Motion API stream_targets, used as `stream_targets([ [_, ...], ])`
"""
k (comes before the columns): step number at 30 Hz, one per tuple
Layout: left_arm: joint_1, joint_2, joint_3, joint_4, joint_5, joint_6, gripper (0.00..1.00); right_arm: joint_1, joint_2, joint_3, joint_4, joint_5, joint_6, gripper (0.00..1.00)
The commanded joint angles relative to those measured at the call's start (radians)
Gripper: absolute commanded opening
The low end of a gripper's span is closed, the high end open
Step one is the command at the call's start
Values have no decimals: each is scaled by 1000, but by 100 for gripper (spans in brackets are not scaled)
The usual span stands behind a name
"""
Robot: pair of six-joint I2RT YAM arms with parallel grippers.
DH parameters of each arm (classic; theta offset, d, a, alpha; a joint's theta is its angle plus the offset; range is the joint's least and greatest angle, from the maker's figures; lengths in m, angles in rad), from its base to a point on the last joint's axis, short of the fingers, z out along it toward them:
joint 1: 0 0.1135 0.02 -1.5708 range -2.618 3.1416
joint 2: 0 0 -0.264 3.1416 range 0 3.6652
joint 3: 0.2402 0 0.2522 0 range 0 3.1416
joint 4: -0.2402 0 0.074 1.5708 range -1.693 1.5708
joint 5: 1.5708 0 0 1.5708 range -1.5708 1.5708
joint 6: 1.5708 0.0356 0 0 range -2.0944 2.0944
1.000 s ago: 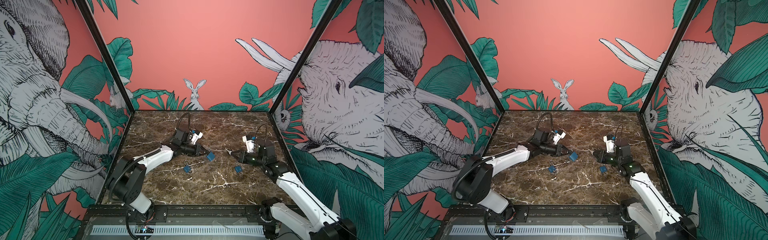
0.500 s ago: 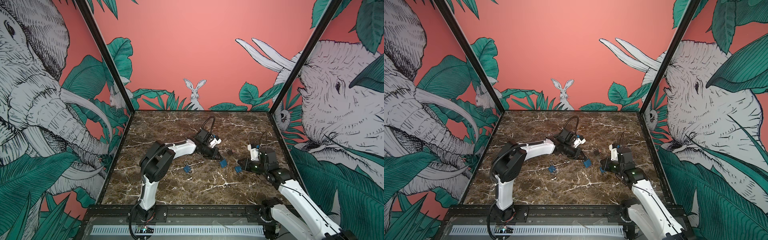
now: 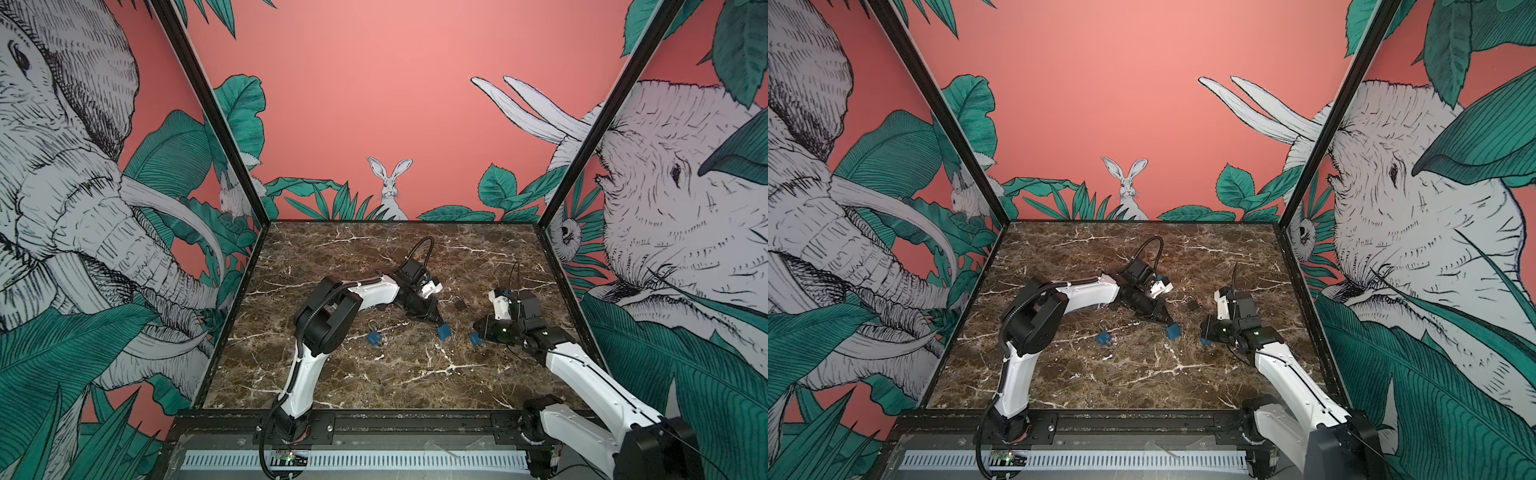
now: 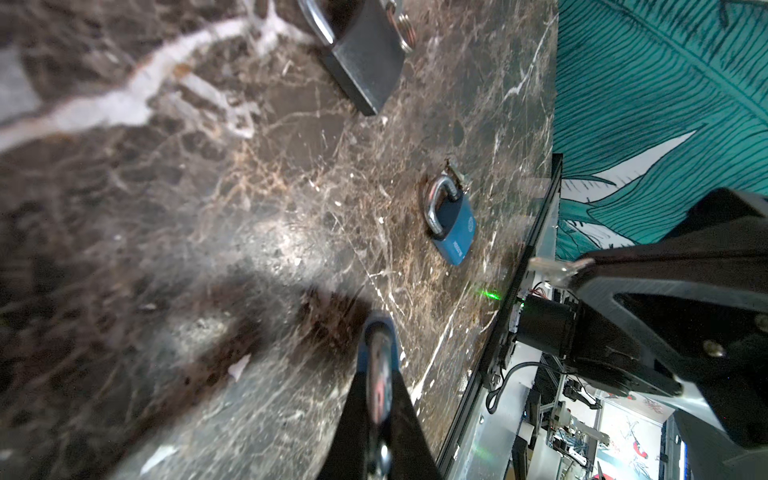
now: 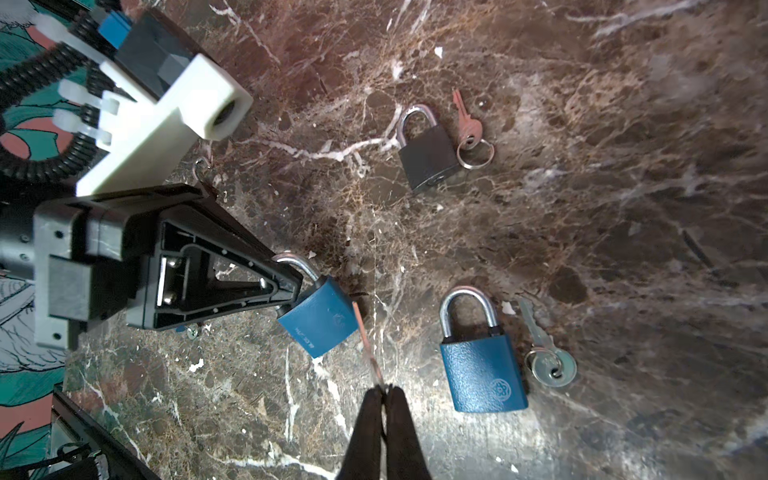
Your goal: Lock with the key
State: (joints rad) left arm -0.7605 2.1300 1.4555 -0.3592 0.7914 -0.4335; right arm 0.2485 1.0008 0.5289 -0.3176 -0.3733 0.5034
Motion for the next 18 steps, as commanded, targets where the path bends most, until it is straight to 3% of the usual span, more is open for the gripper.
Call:
stream_targets([
  [1,-2,10,41,-48,14,27,0,-1,19,21,69,7,-17,0],
  [7,-2,39,74,-65,8,26,9,7,63,26,108,-8,-4,0],
  [11,2,33,78,-76,-19,30,27,24,71,28,118,20,-5,0],
  [18,17,15,67,-70,-57,9,30,76,113,33,146,73,9,0],
])
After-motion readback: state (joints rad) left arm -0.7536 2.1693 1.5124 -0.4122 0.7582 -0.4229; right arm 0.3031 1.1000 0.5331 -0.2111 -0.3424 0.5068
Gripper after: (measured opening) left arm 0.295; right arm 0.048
